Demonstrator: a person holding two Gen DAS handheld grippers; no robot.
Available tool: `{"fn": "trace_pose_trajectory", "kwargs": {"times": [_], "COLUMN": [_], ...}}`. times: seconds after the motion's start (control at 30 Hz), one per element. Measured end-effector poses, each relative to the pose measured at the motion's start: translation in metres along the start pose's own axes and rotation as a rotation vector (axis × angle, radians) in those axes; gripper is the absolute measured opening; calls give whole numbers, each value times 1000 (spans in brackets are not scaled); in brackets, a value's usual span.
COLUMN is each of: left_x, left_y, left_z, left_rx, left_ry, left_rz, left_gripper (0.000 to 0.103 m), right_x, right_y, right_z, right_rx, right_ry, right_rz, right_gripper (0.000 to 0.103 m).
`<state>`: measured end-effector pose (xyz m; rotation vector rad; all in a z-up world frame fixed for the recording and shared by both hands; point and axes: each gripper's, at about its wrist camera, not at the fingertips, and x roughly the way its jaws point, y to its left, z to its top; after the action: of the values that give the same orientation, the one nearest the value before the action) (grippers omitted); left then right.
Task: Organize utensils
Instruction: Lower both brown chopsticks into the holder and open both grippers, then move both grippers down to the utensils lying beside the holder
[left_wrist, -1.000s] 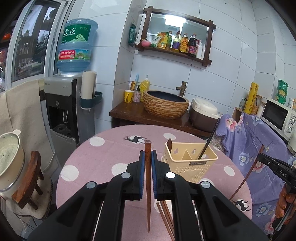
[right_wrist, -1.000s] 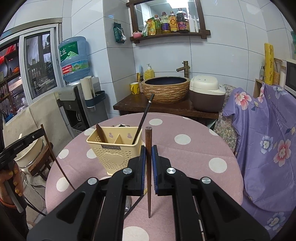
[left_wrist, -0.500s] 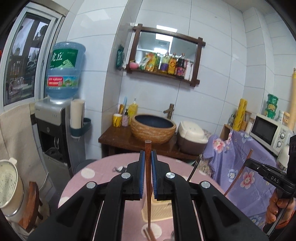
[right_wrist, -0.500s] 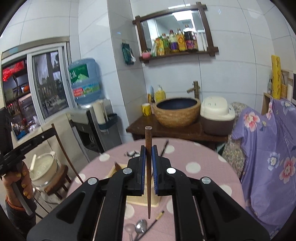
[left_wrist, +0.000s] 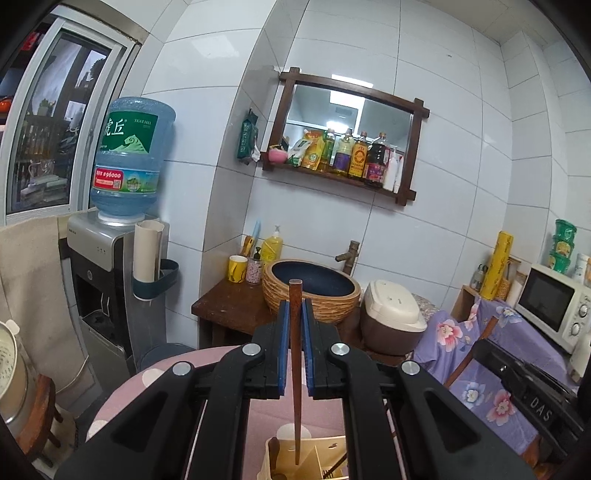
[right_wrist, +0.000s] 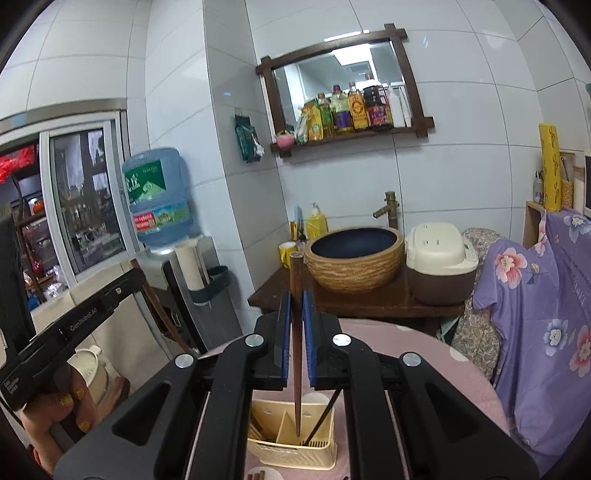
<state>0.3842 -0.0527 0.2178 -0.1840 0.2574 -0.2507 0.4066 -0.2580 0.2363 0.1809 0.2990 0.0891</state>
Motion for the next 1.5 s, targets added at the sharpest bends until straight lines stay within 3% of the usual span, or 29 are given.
{"fn": "trace_pose_trajectory", "kwargs": {"times": [0.2, 0.5, 0.87, 0.93, 1.0, 1.03, 1.07, 1.17, 1.23, 1.3, 1.43, 1.5], "left_x": [28, 53, 56, 54, 47, 43, 38, 25, 15, 8, -3, -8], "left_y": [7, 16, 17, 16, 18, 18, 18, 16, 19, 26, 45, 53], "left_z": [-47, -89, -94, -95, -94, -95, -95, -98, -105, -116, -145, -160], "left_rx": [-22, -12, -7, -2, -10, -15, -16, 14, 19, 10, -24, -17], "left_ry": [86, 201, 221, 227, 217, 204, 191, 187, 194, 223, 297, 327], "left_rz": [16, 33, 24, 22, 9, 5, 3, -14, -20, -17, -10, 14], "left_gripper": [8, 8, 8, 17, 52, 58, 61, 65, 74, 84, 92, 95], "right_x": [33, 58, 58, 57, 56, 54, 51, 41, 33, 24, 6, -4], "right_y": [-4, -14, -20, -20, -22, -23, -24, -24, -25, -24, -20, -19], "right_z": [-40, -79, -88, -90, -91, -92, -94, -100, -105, -113, -136, -152], "right_rx": [3, 30, 41, 41, 44, 50, 55, 41, 36, 16, -42, -71], "right_ry": [90, 163, 155, 151, 149, 145, 133, 112, 107, 105, 112, 115], "right_rz": [-16, -30, -35, -44, -42, -42, -40, -50, -56, -62, -67, -83], "right_gripper": [8, 8, 8, 10, 24, 40, 49, 51, 57, 62, 73, 74]}}
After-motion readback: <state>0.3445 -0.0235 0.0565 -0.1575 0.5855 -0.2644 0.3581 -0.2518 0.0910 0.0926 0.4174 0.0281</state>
